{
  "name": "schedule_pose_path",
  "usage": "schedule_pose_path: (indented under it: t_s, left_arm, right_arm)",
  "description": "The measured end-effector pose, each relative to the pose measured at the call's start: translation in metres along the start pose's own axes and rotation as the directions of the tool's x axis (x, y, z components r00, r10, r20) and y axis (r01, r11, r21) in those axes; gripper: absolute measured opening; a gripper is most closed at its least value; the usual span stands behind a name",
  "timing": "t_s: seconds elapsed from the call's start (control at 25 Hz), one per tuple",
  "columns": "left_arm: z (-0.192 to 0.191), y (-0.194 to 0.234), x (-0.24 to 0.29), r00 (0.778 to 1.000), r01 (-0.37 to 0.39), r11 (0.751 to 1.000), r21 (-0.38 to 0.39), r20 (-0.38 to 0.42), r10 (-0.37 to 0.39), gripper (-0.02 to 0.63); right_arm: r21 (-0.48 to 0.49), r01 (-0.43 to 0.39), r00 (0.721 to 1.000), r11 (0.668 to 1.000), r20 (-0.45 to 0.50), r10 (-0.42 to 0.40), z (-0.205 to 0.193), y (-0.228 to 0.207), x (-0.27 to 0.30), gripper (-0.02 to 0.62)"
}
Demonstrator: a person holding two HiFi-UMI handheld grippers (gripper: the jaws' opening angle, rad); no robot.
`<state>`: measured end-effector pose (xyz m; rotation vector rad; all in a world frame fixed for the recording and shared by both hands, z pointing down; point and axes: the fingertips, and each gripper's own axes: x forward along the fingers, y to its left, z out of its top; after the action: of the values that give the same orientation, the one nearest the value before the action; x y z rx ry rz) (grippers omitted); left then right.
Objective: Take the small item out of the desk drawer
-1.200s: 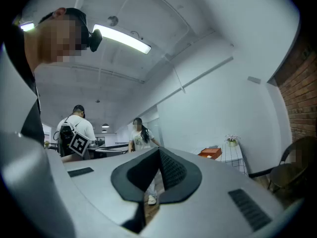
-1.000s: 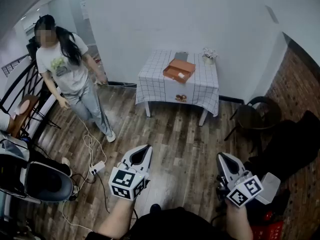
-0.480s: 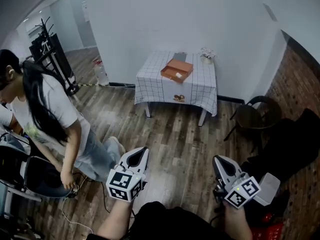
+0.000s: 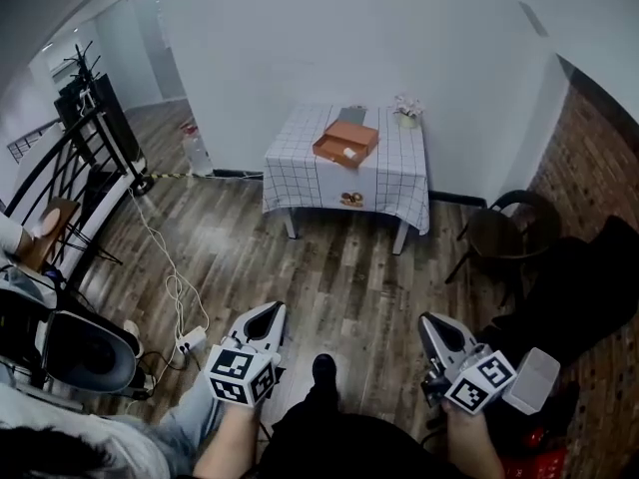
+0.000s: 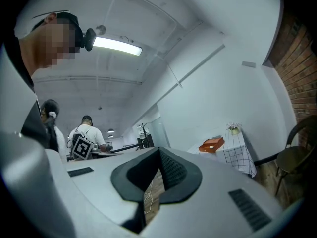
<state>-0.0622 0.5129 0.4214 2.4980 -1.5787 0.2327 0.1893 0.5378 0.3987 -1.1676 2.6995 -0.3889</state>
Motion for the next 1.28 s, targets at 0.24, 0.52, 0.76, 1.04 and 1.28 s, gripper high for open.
schedule_pose_path:
  t_s: [0.24,0.52,0.76,1.04,1.28]
  left_arm:
    - [-0.002,0.049,0.055,1.0,-0.007,0.999,-0.045,0.01,0.008,0.005]
    - [0.023,0.119,0.15,0.999,0.032,0.998,-0.051,-0.004,-0.032,0.005]
    - [0.04,0.186,0.205,0.999,0.037,0.998,-0.059,-0.02,-0.038,0.005]
    - [0.05,0.248,0.233,0.999,0.023,0.997,-0.073,-0.023,-0.024,0.005]
    - [0.052,0.266,0.262,0.999,0.036,0.996,-0.076,-0.038,-0.039,0.005]
  right_arm:
    - [0.001,0.01,0.999,1.0,-0.052,-0.01,-0.009,-0.034,0.052,0.005]
    - [-0.014,0.004,0.994,1.0,-0.105,-0.006,0.001,-0.08,0.164,0.005]
    - [0.011,-0.024,0.987,1.0,-0.156,0.026,-0.004,-0.102,0.263,0.005]
    - [0.009,-0.102,0.982,0.995,-0.16,0.102,-0.003,-0.089,0.35,0.005]
    - [0.06,-0.095,0.972,0.994,-0.208,0.106,-0.024,-0.108,0.373,0.005]
